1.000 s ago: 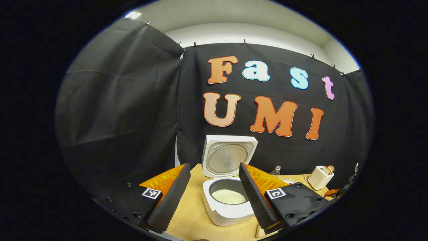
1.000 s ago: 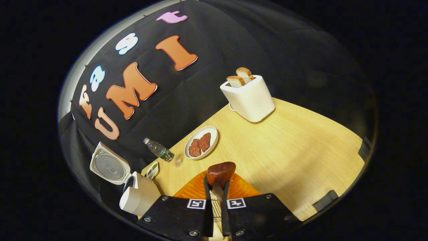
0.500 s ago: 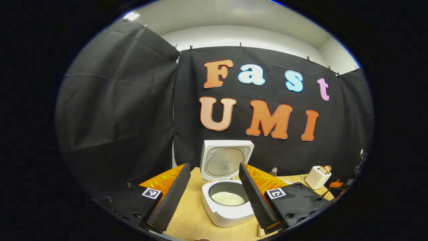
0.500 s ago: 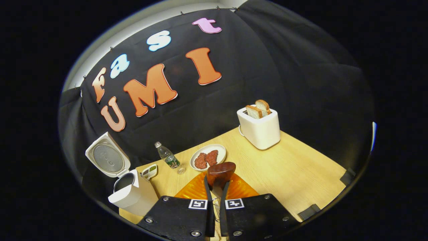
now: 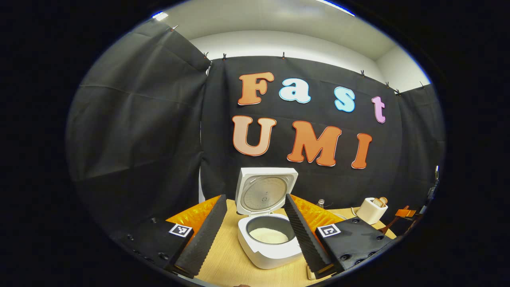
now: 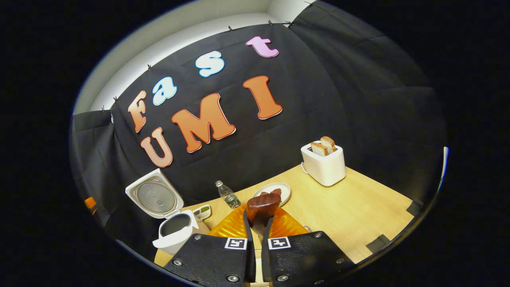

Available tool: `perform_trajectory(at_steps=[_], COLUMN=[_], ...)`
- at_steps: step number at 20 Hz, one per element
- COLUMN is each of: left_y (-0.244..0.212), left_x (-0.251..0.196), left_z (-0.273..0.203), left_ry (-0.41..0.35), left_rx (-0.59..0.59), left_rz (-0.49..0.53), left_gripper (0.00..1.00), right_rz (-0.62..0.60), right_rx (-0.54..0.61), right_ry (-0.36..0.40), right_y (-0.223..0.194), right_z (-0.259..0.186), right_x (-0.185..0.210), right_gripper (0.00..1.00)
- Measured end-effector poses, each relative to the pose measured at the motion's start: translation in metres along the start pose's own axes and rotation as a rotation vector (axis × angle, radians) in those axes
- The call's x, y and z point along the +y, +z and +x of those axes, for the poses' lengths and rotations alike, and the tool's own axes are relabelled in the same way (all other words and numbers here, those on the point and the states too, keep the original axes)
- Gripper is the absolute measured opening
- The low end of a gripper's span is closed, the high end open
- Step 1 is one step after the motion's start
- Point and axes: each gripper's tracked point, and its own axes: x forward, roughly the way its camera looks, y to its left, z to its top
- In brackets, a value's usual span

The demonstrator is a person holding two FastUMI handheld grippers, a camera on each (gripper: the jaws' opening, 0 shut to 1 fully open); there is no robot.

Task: Close the left gripper, press the button to open the rice cooker; take a wooden spoon from the chopstick holder with the right hand, scoop a spoonful of rice and pour it into the rice cooker, then put the wooden spoon back into the chopstick holder.

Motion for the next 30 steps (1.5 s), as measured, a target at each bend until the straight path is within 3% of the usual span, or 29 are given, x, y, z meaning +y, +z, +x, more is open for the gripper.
perform_trajectory(at_steps=[6,11,15,20,23,26,30], left_y=[-0.003,-0.007,-0.015,-0.028,-0.034,-0.038,-0.041], left_x=[0.009,0.013,0.021,0.034,0.039,0.040,0.041], left_z=[-0.005,-0.012,-0.018,-0.021,-0.023,-0.021,-0.018], left_ry=[-0.014,-0.032,-0.030,-0.015,-0.011,-0.010,-0.011], left_rx=[0.003,0.016,0.034,0.064,0.079,0.090,0.097], left_rz=[0.030,0.024,0.035,0.046,0.046,0.044,0.038], left_gripper=[0.97,0.98,0.97,0.99,0.98,0.98,0.98], right_rz=[-0.128,-0.302,-0.362,-0.322,-0.215,-0.056,0.016], right_rx=[0.067,0.110,0.149,0.128,0.108,0.125,0.129], right_ry=[0.020,-0.002,-0.037,-0.085,-0.115,-0.080,-0.050], right_y=[-0.061,-0.111,-0.142,-0.160,-0.160,-0.169,-0.177], right_z=[-0.012,-0.005,0.001,-0.002,-0.004,-0.002,-0.002], right_x=[0.030,0.035,0.026,0.013,0.010,0.026,0.043], right_gripper=[0.05,0.05,0.05,0.05,0.05,0.05,0.05])
